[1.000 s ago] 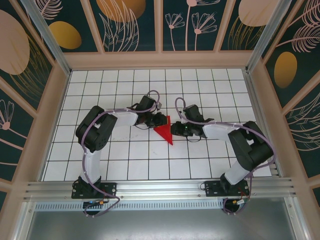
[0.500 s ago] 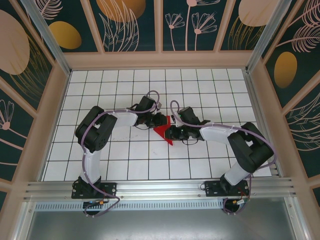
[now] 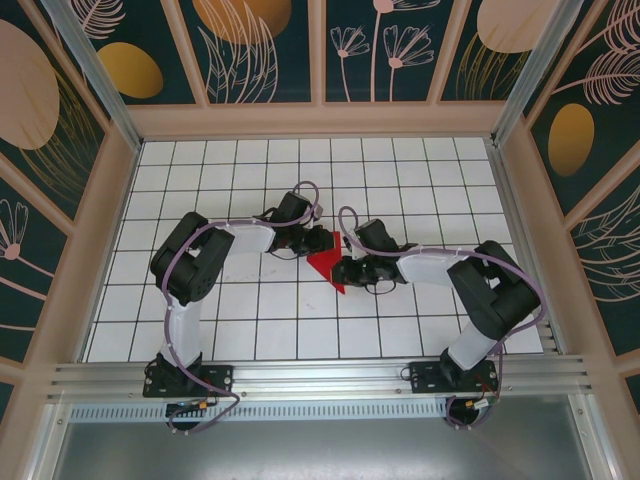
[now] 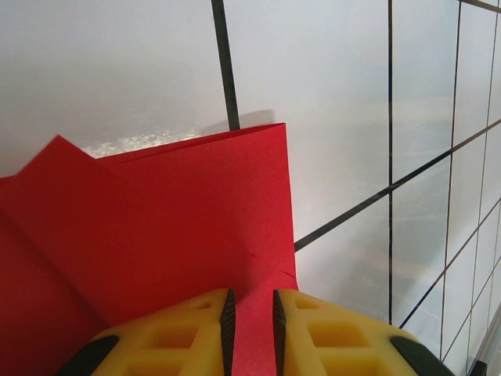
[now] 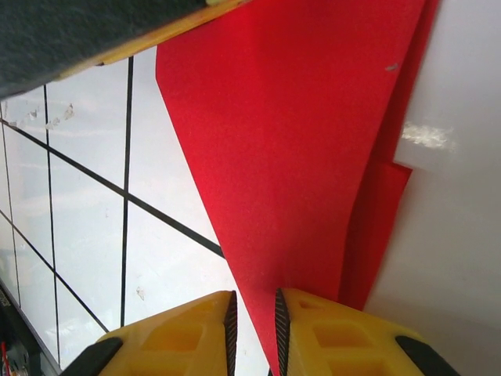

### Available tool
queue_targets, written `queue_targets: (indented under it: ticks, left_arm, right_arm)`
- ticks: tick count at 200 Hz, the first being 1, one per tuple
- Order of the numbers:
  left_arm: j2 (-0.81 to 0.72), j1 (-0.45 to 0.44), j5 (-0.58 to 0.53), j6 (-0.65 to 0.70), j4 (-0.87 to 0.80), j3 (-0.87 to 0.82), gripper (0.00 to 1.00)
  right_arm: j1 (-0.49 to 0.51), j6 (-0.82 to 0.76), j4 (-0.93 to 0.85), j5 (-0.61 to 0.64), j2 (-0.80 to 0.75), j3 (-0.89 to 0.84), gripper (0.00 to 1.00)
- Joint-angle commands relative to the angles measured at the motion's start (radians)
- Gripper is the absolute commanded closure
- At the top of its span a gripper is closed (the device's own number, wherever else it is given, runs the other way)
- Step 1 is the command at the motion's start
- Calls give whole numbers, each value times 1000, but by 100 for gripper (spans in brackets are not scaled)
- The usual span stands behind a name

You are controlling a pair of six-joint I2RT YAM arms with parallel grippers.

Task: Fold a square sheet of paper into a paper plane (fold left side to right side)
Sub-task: Fourth fold the wing at the center of the table.

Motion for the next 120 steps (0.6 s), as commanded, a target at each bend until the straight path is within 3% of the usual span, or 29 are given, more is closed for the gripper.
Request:
queue_targets:
  ticks: [1,120]
  left_arm:
    - [41,-7,-46,10,-75,-34,76]
    - [41,-6,-50,9,-78,-31,77]
  right_arm:
    - [20,14,-19,-2,11,-24,78]
    - [24,11,-71,66,3,-24,81]
